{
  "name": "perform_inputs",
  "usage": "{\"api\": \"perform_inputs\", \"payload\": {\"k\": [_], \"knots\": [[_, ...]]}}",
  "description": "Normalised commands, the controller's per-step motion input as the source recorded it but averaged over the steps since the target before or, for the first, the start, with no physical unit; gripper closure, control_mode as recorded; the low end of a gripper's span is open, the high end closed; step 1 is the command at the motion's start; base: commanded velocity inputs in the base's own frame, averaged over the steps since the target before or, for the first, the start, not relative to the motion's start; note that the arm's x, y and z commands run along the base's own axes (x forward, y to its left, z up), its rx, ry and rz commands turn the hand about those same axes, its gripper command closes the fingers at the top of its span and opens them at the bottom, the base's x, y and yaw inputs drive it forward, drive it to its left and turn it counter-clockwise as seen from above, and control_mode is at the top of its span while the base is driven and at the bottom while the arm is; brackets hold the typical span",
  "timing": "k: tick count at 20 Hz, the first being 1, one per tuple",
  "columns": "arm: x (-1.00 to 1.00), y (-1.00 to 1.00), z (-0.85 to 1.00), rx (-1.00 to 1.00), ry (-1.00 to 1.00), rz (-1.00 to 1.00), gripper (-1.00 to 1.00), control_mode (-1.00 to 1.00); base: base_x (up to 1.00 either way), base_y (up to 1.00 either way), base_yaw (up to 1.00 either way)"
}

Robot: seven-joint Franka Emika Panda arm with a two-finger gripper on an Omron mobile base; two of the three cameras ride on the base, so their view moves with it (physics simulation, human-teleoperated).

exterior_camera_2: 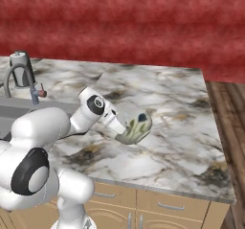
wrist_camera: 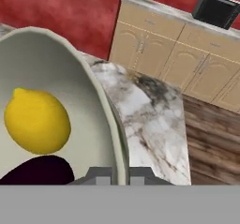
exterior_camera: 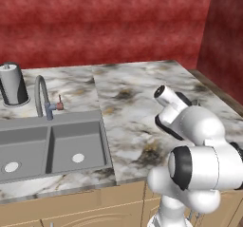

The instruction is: Dump the eggplant and lemon from the bowl so the bowl can be washed. Place the bowl in the sink after clearing the leftovers.

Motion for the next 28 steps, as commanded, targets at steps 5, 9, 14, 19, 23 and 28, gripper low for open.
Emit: {"api": "perform_inputs", "payload": {"k": [5, 9, 14, 19, 23, 28], "knots": [[0.02, 0.00, 0.03, -0.12, 0.09, -0.01, 1.00, -1.00, 0.00, 0.00, 0.00], [0.00, 0.00, 0.16, -0.11, 0.14, 0.00, 1.00, -1.00, 0.00, 0.00, 0.00], [0.01, -0.04, 0.34, -0.05, 0.16, 0.00, 1.00, -1.00, 0.00, 0.00, 0.00], [0.01, -0.11, 0.18, -0.08, 0.20, 0.00, 1.00, -1.00, 0.00, 0.00, 0.00], [0.05, -0.16, 0.07, -0.12, 0.25, 0.00, 1.00, -1.00, 0.00, 0.00, 0.00], [0.00, -0.01, 0.00, -0.16, 0.06, 0.00, 1.00, -1.00, 0.00, 0.00, 0.00]]}}
